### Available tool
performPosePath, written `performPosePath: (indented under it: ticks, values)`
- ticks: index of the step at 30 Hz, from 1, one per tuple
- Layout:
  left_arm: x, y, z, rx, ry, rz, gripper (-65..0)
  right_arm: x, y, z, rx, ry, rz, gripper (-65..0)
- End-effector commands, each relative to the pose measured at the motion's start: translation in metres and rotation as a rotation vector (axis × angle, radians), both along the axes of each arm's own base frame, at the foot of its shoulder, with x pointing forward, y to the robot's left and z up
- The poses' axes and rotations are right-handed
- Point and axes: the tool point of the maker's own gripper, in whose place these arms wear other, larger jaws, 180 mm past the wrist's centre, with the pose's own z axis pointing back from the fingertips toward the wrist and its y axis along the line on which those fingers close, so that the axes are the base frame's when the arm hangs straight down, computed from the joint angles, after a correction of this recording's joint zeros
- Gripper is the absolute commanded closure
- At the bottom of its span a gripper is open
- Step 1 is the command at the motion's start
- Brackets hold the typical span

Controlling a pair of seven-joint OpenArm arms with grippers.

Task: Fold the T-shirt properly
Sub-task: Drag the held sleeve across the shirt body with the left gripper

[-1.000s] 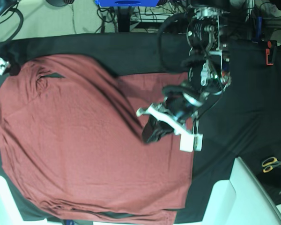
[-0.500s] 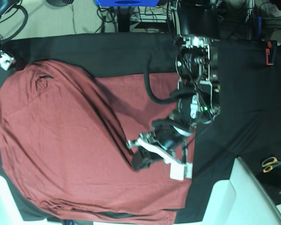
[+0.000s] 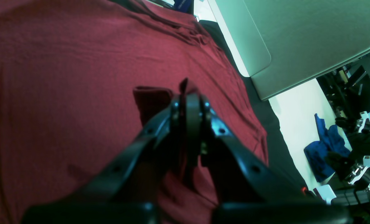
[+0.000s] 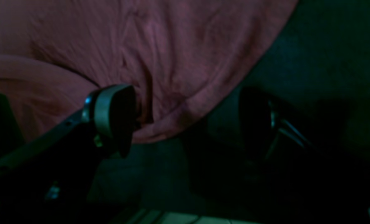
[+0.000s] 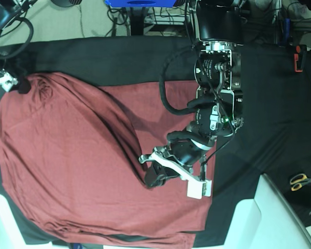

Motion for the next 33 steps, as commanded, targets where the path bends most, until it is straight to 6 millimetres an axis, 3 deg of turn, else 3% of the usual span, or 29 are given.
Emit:
performPosePath:
  ticks: [1,4,5,11,13,18,21,28,33]
  values:
    - [0.003,-0.003,0.017,-0.029,-0.049,0.001,0.0,0.007,-0.008,0.006,-0.015,-0.02,-0.006,-48.8]
    - [0.0,-0.002,0.013,-0.028,-0.04,0.002,0.0,0.006,-0.007,0.001,0.004,-0.013,-0.013,-48.0]
    - [-0.001,-0.002,0.012,-0.028,-0.037,0.002,0.0,0.005,-0.009,0.001,0.001,-0.01,-0.013,-45.0]
    - [-0.001,-0.002,0.011,-0.028,-0.035,0.004,0.0,0.003,-0.007,-0.002,0.013,0.002,-0.011,-12.6]
    - [-0.001,-0.001,0.012,-0.028,-0.037,0.007,0.0,0.003,-0.007,-0.001,0.012,0.003,-0.01,-5.9]
    - [-0.001,0.001,0.011,-0.028,-0.036,0.01,0.0,0.008,-0.008,0.002,0.01,-0.008,-0.007,-4.7]
    - [-0.001,0.001,0.011,-0.028,-0.036,0.01,0.0,0.011,-0.015,0.006,-0.001,0.0,0.007,-0.8]
    - [-0.002,0.004,0.009,-0.023,-0.032,0.014,0.0,0.04,-0.033,0.03,-0.035,-0.037,0.033,-0.5]
    - [-0.008,0.005,0.005,-0.02,-0.021,0.019,0.0,0.061,-0.027,0.039,-0.057,-0.056,0.1,-0.5]
